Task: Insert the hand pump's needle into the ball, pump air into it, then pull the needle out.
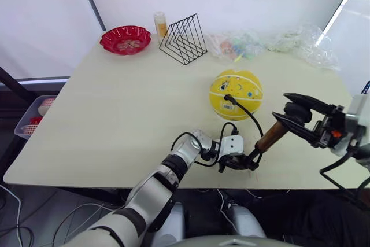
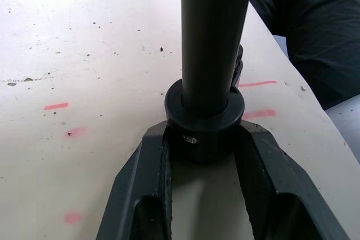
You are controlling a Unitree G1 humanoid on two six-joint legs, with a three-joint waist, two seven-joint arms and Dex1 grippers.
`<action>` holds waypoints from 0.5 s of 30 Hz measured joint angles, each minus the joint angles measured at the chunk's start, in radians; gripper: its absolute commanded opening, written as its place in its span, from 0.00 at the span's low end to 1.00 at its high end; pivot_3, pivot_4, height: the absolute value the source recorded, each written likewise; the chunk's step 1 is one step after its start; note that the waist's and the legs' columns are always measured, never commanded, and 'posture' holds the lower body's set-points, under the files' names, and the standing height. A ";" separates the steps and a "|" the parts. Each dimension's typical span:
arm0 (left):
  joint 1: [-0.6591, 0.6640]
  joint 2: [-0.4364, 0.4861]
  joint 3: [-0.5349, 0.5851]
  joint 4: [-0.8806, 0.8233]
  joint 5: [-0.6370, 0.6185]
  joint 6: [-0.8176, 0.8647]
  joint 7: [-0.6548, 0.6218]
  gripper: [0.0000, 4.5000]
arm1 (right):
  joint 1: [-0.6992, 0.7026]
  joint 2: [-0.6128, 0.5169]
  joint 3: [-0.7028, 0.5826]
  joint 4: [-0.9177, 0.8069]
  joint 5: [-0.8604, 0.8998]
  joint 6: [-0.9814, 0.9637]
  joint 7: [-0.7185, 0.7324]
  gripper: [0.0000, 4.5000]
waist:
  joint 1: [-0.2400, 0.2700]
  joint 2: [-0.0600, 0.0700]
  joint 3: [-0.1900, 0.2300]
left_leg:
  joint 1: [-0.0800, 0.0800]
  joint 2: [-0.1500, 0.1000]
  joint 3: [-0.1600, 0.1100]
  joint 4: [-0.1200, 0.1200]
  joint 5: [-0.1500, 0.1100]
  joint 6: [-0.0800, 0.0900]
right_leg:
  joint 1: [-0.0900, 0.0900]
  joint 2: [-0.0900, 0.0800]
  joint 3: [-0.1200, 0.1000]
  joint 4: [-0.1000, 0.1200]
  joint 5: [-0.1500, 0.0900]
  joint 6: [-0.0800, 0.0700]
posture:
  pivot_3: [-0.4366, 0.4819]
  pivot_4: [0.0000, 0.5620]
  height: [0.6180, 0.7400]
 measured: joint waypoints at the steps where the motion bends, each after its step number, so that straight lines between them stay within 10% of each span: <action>1: 0.000 0.000 0.000 0.000 0.000 0.000 0.000 0.24 | -0.002 -0.003 -0.005 0.000 0.011 0.010 -0.005 0.43 | 0.000 0.000 0.000 | 0.000 0.000 0.000 0.000 0.000 0.000 | 0.000 0.000 0.000 0.000 0.000 0.000 | 0.48 0.27 1.00; 15: -0.006 -0.004 0.000 0.000 0.000 0.000 -0.005 0.24 | -0.099 -0.097 -0.115 0.025 0.160 0.127 -0.021 0.43 | 0.006 0.001 0.007 | -0.001 0.000 0.001 0.000 0.000 0.000 | -0.001 -0.001 0.001 0.000 0.000 0.000 | 0.48 0.27 1.00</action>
